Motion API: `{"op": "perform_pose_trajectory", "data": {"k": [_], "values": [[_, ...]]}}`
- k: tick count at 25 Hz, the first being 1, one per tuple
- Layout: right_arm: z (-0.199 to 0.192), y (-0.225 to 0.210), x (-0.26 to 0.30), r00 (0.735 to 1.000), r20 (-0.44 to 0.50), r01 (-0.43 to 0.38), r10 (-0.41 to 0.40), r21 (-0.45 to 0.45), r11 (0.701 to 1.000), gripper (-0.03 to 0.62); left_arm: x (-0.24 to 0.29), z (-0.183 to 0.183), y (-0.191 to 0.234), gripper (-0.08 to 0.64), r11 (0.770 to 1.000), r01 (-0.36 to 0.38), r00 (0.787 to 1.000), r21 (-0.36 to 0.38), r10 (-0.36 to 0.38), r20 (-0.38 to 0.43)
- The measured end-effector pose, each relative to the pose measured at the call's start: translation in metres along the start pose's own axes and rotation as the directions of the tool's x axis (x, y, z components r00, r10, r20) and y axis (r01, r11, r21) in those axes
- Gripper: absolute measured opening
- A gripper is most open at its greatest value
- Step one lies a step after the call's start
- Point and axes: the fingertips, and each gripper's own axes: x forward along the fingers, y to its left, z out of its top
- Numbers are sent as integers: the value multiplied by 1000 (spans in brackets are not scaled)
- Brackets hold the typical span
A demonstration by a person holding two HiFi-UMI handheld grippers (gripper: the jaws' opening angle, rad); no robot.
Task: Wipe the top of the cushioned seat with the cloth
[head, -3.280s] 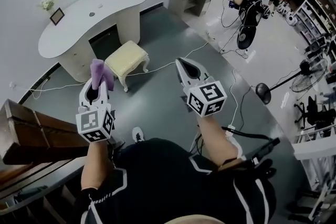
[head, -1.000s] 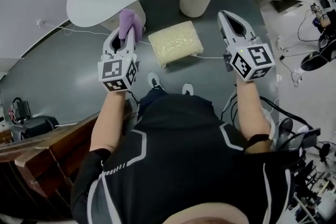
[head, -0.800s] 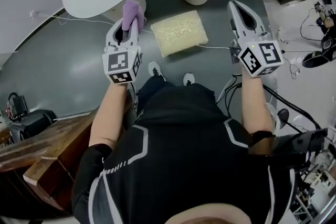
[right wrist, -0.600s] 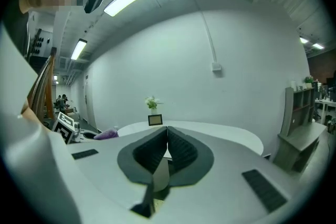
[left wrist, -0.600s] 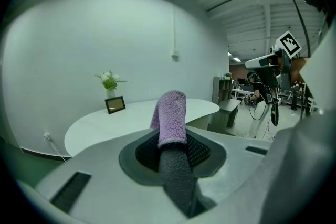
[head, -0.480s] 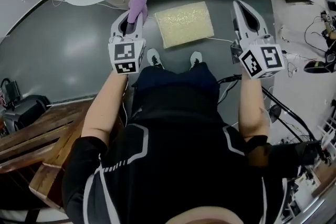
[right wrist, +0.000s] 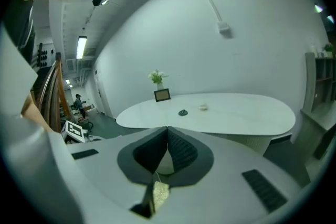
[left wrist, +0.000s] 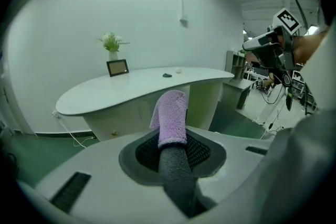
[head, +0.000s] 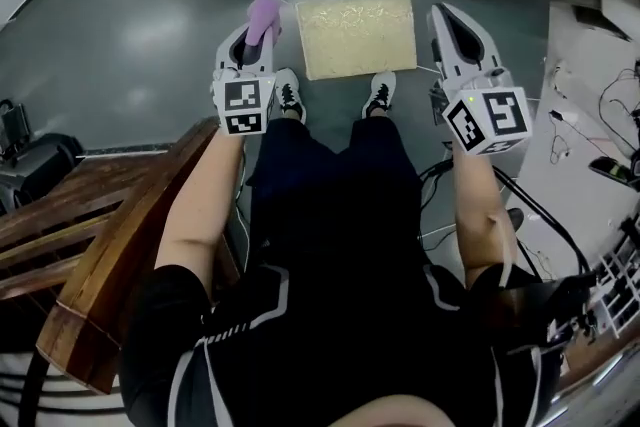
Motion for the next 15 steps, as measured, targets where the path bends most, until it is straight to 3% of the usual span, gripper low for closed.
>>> {"op": "perform_pose_trajectory", "data": {"k": [4,10,13,15], "values": [[-30,-9,19,994,-92,-53,51,-14,998,6,56,-48,-5,77,996,-62,995,-57,57,-84],[-62,-19,42,990,-114,-86,84,-8,996,6,107,-110,-11,77,995,-95,980,-18,91,-178],[-79,-18,51,986,-109,-120,123,34,992,6,127,-137,-10,77,990,-133,960,51,142,-241],[-91,-18,57,985,-101,-138,143,54,989,6,139,-151,-12,77,989,-140,949,53,149,-276]]}}
